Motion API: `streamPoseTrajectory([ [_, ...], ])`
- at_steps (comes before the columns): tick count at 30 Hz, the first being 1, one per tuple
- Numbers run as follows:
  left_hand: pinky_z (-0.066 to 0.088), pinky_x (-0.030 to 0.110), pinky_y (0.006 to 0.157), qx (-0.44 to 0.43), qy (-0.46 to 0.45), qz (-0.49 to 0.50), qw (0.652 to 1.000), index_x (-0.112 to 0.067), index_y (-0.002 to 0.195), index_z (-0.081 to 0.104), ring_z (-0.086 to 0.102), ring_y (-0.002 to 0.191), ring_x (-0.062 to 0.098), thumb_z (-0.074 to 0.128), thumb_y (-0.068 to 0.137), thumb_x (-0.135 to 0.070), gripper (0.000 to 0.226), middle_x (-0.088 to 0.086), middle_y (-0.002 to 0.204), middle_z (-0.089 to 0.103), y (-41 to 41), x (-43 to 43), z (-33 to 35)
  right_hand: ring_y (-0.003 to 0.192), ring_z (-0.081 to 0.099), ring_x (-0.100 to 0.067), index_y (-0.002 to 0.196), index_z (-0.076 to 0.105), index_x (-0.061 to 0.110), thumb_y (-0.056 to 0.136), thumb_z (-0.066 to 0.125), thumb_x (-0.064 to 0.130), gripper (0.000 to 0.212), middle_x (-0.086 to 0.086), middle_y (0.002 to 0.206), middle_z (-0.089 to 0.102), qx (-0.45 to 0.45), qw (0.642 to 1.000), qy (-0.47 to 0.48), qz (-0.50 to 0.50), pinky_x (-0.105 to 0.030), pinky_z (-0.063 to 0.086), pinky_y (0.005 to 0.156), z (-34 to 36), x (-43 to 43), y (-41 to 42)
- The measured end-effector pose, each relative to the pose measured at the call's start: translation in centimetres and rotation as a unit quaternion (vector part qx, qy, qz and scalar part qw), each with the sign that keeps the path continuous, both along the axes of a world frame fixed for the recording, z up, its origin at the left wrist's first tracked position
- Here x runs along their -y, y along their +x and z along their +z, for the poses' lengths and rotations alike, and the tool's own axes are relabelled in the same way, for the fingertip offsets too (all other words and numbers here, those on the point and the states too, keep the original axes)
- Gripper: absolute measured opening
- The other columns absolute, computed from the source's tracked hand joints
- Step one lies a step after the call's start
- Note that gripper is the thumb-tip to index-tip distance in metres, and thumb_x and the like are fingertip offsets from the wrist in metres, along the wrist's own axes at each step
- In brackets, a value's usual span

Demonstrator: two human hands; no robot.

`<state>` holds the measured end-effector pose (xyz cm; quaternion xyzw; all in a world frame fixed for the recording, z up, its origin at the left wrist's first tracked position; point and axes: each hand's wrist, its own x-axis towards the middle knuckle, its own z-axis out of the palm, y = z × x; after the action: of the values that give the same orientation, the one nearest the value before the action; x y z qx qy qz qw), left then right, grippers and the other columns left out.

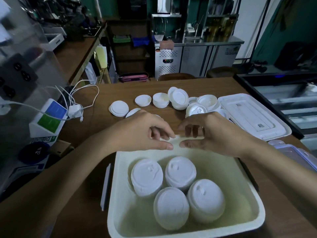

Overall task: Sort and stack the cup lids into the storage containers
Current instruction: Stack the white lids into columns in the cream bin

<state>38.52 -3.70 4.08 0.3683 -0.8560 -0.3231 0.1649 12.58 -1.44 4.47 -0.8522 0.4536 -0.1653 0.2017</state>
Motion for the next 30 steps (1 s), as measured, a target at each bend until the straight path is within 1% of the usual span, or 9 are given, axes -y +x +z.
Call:
streamPoseTrajectory([
  [2, 0.055, 0.028, 0.07, -0.028, -0.003, 0.022, 0.999, -0.032, 0.104, 0.081, 0.07, 0.081, 0.012, 0.086, 0.084, -0.037, 0.022, -0.015, 0.093, 0.075, 0.6, 1.1, 0.1, 0.079, 0.06, -0.008, 0.103, 0.071, 0.029, 0.082, 0.086, 0.038, 0.028, 0.016, 0.086, 0.064, 0.016, 1.0, -0.022, -0.004, -0.015, 0.045, 0.065, 0.1, 1.7, 0.6],
  [5, 0.053, 0.02, 0.071, -0.033, -0.011, 0.059, 0.998, -0.031, 0.106, 0.08, 0.069, 0.084, 0.01, 0.083, 0.087, -0.034, 0.02, -0.016, 0.092, 0.076, 1.6, 3.4, -0.4, 0.08, 0.062, -0.008, 0.1, 0.07, 0.03, 0.081, 0.086, 0.038, 0.025, 0.018, 0.083, 0.065, 0.015, 0.999, -0.034, -0.011, -0.017, 0.045, 0.066, -0.1, 4.3, 1.5],
  [8, 0.052, 0.019, 0.076, 0.006, -0.047, 0.127, 0.991, -0.036, 0.112, 0.076, 0.068, 0.092, 0.004, 0.081, 0.088, -0.034, 0.025, -0.018, 0.098, 0.074, 3.4, 6.6, -2.8, 0.084, 0.063, -0.004, 0.113, 0.071, 0.029, 0.078, 0.087, 0.044, 0.041, 0.017, 0.09, 0.065, -0.024, 0.999, 0.003, -0.025, -0.024, 0.053, 0.073, -1.4, 8.0, 2.4],
  [10, 0.053, 0.029, 0.086, 0.046, -0.055, 0.172, 0.982, -0.035, 0.126, 0.069, 0.063, 0.103, 0.001, 0.08, 0.088, -0.037, 0.039, -0.018, 0.111, 0.069, 4.7, 8.5, -5.1, 0.085, 0.062, 0.002, 0.123, 0.066, 0.028, 0.075, 0.087, 0.051, 0.057, 0.019, 0.094, 0.063, -0.054, 0.997, 0.045, -0.014, -0.025, 0.052, 0.076, -3.1, 10.7, 2.8],
  [12, 0.049, 0.035, 0.099, 0.087, -0.045, 0.203, 0.974, -0.033, 0.14, 0.058, 0.057, 0.122, 0.008, 0.079, 0.088, -0.038, 0.056, -0.011, 0.13, 0.061, 5.7, 9.8, -7.3, 0.087, 0.061, 0.001, 0.127, 0.062, 0.026, 0.075, 0.088, 0.05, 0.063, 0.022, 0.095, 0.06, -0.072, 0.995, 0.073, -0.003, -0.018, 0.047, 0.075, -4.9, 12.9, 3.2],
  [16, 0.038, 0.032, 0.103, 0.079, -0.028, 0.245, 0.966, -0.032, 0.148, 0.048, 0.046, 0.137, 0.016, 0.082, 0.084, -0.044, 0.073, -0.005, 0.142, 0.054, 6.5, 11.7, -10.1, 0.107, 0.061, -0.01, 0.142, 0.05, 0.029, 0.074, 0.089, 0.048, 0.081, 0.012, 0.122, 0.062, -0.086, 0.992, 0.096, 0.007, -0.027, 0.051, 0.093, -8.2, 15.8, 3.9],
  [21, 0.036, 0.035, 0.109, 0.097, 0.007, 0.264, 0.96, -0.035, 0.155, 0.039, 0.037, 0.147, 0.017, 0.081, 0.078, -0.058, 0.091, -0.004, 0.154, 0.047, 6.7, 13.4, -11.4, 0.139, 0.045, -0.013, 0.153, 0.038, 0.027, 0.067, 0.084, 0.069, 0.106, 0.008, 0.151, 0.048, -0.096, 0.989, 0.112, 0.019, -0.037, 0.04, 0.115, -10.7, 18.3, 5.1],
  [26, 0.032, 0.037, 0.118, 0.11, 0.035, 0.271, 0.956, -0.029, 0.16, 0.037, 0.034, 0.152, 0.02, 0.084, 0.079, -0.055, 0.097, -0.002, 0.161, 0.044, 6.6, 14.4, -11.8, 0.137, 0.042, -0.012, 0.146, 0.044, 0.029, 0.066, 0.084, 0.068, 0.099, 0.009, 0.145, 0.051, -0.079, 0.991, 0.105, 0.017, -0.034, 0.037, 0.114, -12.4, 19.1, 6.6],
  [30, 0.048, 0.038, 0.102, 0.101, 0.04, 0.278, 0.954, -0.035, 0.138, 0.058, 0.056, 0.125, 0.014, 0.088, 0.063, -0.065, 0.086, -0.009, 0.129, 0.062, 7.1, 14.3, -11.8, 0.117, 0.055, -0.005, 0.123, 0.061, 0.039, 0.064, 0.083, 0.066, 0.068, 0.021, 0.12, 0.062, -0.044, 0.994, 0.098, 0.012, -0.04, 0.048, 0.103, -13.0, 19.1, 6.9],
])
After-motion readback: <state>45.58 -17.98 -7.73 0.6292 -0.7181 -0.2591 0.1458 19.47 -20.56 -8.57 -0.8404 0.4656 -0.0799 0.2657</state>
